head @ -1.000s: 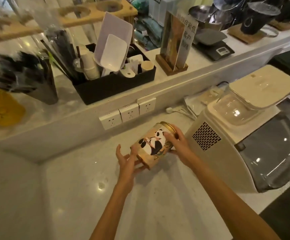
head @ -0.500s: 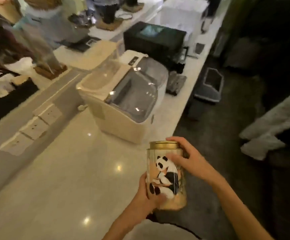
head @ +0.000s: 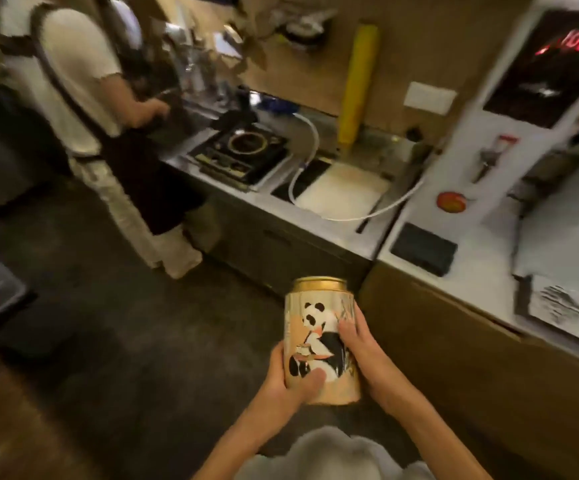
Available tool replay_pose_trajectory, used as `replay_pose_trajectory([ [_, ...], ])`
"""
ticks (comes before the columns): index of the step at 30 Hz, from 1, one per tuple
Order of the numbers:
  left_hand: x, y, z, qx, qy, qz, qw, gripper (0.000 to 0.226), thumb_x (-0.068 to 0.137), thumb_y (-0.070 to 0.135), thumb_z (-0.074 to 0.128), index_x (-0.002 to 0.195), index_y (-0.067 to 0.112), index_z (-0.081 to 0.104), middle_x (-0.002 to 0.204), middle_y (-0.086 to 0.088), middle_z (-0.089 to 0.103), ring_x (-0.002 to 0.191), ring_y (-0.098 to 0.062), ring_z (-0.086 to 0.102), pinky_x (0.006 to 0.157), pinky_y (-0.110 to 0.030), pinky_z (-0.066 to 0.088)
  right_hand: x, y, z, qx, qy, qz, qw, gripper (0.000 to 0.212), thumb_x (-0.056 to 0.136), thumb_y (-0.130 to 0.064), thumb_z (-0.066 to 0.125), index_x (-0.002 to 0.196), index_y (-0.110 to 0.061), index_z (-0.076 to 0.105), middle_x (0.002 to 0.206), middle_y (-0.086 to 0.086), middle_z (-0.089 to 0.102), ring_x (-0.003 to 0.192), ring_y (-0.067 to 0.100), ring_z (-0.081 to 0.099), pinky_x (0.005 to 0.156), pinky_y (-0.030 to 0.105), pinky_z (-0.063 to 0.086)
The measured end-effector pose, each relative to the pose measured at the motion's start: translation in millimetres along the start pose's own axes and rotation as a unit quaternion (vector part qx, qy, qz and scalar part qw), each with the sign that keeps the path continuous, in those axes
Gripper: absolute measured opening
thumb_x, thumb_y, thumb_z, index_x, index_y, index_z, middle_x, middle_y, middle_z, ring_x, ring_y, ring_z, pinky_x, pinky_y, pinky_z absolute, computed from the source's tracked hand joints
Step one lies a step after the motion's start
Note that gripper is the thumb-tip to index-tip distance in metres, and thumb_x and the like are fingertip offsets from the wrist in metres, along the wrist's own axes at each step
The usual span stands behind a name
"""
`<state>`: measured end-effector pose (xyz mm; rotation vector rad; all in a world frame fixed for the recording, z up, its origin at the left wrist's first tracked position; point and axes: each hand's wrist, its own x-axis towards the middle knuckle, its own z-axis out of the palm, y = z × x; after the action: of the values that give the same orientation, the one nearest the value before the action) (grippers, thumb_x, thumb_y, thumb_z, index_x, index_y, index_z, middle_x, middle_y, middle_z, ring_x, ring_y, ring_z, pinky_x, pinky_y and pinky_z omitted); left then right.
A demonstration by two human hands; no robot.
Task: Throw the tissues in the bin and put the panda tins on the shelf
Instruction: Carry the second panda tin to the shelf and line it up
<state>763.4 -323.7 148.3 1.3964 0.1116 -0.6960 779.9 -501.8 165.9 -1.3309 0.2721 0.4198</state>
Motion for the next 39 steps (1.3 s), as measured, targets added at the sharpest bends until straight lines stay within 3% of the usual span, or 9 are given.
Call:
replay_pose_trajectory([
  [8,109.6,81.6,185.0,0.132,-0.215,0.050,0.966,0.102,0.061,0.052,0.083,0.140,0.034,0.023,0.127,0.013,0.056,0.104,0.004,0.063,0.080,-0.017,0.055,-54.4,-68.4,-174.3,0.100,0.248,-0.173,0.948,0.069,0.089,-0.039,0.062,0.150,-0.037,0.029,0.135,0.007,0.064,0.117,0.024,0.067,0.099,0.047,0.053],
  [11,135.4,129.8,239.4,0.159,-0.265,0.119,0.944,0.099,0.059,0.052,0.086,0.134,0.058,0.021,0.129,0.019,0.057,0.114,-0.003,0.061,0.100,-0.038,0.051,-73.2,-128.4,-215.3,0.061,0.292,-0.259,0.919,0.071,0.089,-0.040,0.065,0.150,-0.041,0.028,0.137,0.005,0.062,0.119,0.022,0.066,0.097,0.042,0.055],
  [14,157.2,192.2,300.8,0.156,-0.298,0.216,0.916,0.088,0.059,0.056,0.083,0.121,0.071,0.022,0.118,0.037,0.057,0.111,0.005,0.059,0.091,-0.029,0.053,-92.5,-203.4,-258.5,0.007,0.303,-0.348,0.887,0.076,0.083,-0.044,0.064,0.150,-0.042,0.027,0.134,0.001,0.063,0.118,0.020,0.066,0.092,0.037,0.057],
  [16,177.5,244.5,352.4,0.140,-0.332,0.285,0.888,0.084,0.062,0.046,0.080,0.124,0.058,0.025,0.107,0.039,0.061,0.103,0.009,0.062,0.074,-0.015,0.054,-100.7,-264.0,-301.2,-0.056,0.323,-0.407,0.853,0.078,0.084,-0.042,0.065,0.151,-0.037,0.027,0.136,0.003,0.061,0.120,0.019,0.065,0.093,0.035,0.056],
  [21,225.0,359.4,455.9,0.118,-0.308,0.454,0.828,0.074,0.076,0.028,0.072,0.135,0.027,0.028,0.114,0.018,0.058,0.096,0.016,0.060,0.071,-0.002,0.047,-105.1,-416.5,-377.8,-0.177,0.332,-0.488,0.788,0.060,0.093,-0.044,0.058,0.147,-0.037,0.032,0.124,-0.021,0.064,0.119,-0.001,0.061,0.101,0.025,0.049],
  [26,267.5,484.0,530.8,0.191,-0.276,0.532,0.778,0.091,0.074,0.050,0.067,0.146,0.032,0.014,0.121,0.030,0.046,0.101,0.018,0.054,0.081,-0.002,0.042,-135.5,-548.6,-433.2,-0.350,0.277,-0.403,0.799,0.046,0.072,-0.061,0.048,0.113,-0.064,0.028,0.108,-0.034,0.055,0.092,-0.009,0.067,0.081,0.024,0.056],
  [31,334.8,580.5,596.2,0.310,-0.274,0.546,0.728,0.090,0.086,0.044,0.065,0.148,0.038,0.001,0.142,0.010,0.038,0.120,-0.004,0.042,0.100,-0.024,0.033,-140.4,-648.8,-510.9,-0.435,0.294,-0.294,0.799,0.071,0.070,-0.052,0.066,0.129,-0.034,0.032,0.122,-0.003,0.058,0.122,0.025,0.057,0.097,0.055,0.053],
  [34,381.5,613.3,623.2,0.316,-0.278,0.497,0.759,0.095,0.076,0.044,0.076,0.146,0.043,0.012,0.143,-0.001,0.047,0.123,-0.016,0.050,0.108,-0.041,0.040,-108.7,-684.4,-559.7,-0.401,0.306,-0.290,0.813,0.110,0.066,-0.046,0.082,0.150,-0.039,0.012,0.140,0.008,0.054,0.123,0.031,0.058,0.093,0.056,0.055],
  [39,434.1,613.6,658.2,0.370,-0.219,0.426,0.796,0.097,0.073,0.048,0.078,0.148,0.037,0.016,0.142,0.001,0.045,0.126,-0.021,0.045,0.111,-0.046,0.032,-47.8,-696.1,-636.6,-0.340,0.308,-0.258,0.850,0.111,0.071,-0.038,0.085,0.150,-0.048,0.007,0.150,0.009,0.045,0.127,0.034,0.052,0.102,0.062,0.046],
])
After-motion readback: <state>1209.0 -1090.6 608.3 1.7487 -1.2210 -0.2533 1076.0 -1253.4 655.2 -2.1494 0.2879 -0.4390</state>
